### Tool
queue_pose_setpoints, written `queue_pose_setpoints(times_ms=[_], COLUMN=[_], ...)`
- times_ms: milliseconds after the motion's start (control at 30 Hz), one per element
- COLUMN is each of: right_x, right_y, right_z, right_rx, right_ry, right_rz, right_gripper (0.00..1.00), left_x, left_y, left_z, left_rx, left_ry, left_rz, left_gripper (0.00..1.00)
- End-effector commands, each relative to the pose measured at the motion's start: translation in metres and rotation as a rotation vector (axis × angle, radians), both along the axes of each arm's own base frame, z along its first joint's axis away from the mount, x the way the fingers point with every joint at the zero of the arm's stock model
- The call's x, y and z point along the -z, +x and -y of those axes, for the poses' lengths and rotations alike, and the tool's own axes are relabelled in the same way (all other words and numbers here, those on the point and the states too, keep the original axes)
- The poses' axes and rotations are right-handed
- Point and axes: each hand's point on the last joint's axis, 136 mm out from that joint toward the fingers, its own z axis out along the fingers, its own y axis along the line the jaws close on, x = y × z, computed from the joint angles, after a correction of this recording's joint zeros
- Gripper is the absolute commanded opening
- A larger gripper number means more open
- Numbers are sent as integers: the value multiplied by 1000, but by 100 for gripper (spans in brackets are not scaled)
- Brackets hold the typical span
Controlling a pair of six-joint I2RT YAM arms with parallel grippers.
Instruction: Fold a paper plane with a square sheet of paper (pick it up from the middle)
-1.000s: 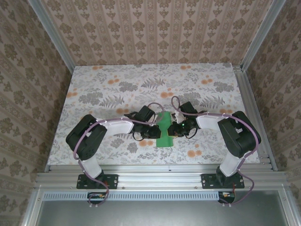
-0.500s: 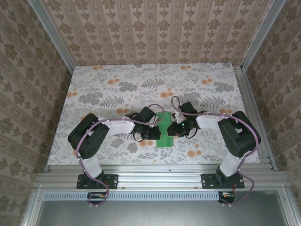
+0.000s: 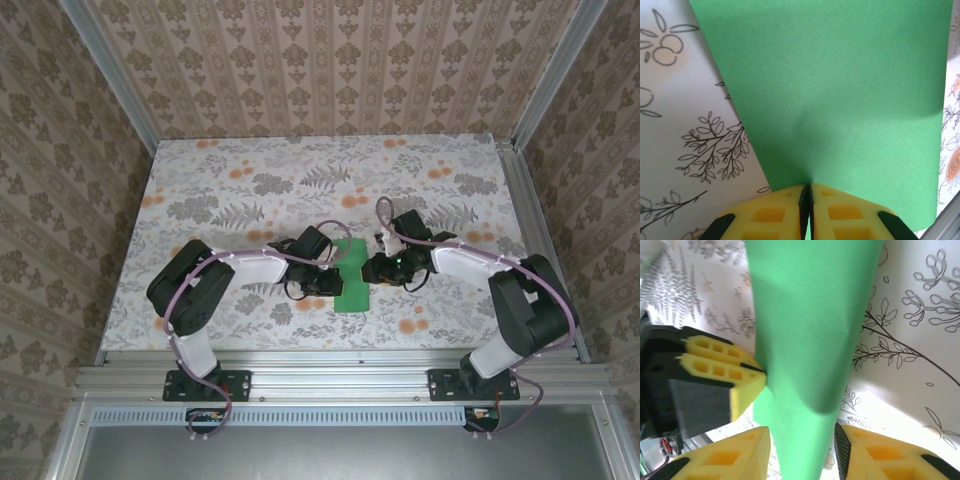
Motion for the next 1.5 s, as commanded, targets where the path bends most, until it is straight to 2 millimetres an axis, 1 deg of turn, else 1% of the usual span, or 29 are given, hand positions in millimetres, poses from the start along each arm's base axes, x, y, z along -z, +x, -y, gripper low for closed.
queue_pose_setpoints(times_ms=[0, 67, 133, 267, 333, 467, 633, 900, 1033, 1233, 1300, 1433, 1467], right_x=[-13, -20, -20, 3, 12, 22, 39, 52, 57, 55, 46, 19, 17], right_y=[-11, -12, -12, -10, -7, -3, -6, -12, -12, -13, -13, -8, -9], right_z=[-8, -21, -31, -33, -31, -28, -18, -6, -1, 1, -4, -19, -22], right_rx=[49, 64, 68, 75, 79, 75, 64, 49, 45, 34, 34, 60, 61], right_ry=[110, 184, 213, 171, 143, 96, 12, -56, -80, -90, -58, 58, 74], right_rz=[-15, -10, -14, -48, -56, -67, -95, -105, -102, -100, -91, -52, -52], right_gripper=[32, 27, 25, 21, 19, 18, 18, 17, 17, 16, 15, 15, 15], left_x=[47, 49, 50, 50, 48, 47, 49, 52, 52, 53, 54, 56, 57], left_y=[-19, -20, -20, -20, -21, -20, -21, -21, -21, -20, -20, -21, -21], left_z=[-33, -34, -34, -35, -36, -37, -39, -42, -42, -41, -41, -41, -42], left_rx=[6, 9, 14, 16, 19, 19, 18, 21, 24, 29, 29, 29, 31], left_ry=[185, 187, 188, 193, 196, 199, 209, 222, 221, 222, 224, 229, 230], left_rz=[-61, -64, -63, -63, -60, -54, -53, -56, -58, -57, -59, -65, -66], left_gripper=[13, 13, 14, 14, 14, 13, 14, 13, 13, 13, 13, 13, 13])
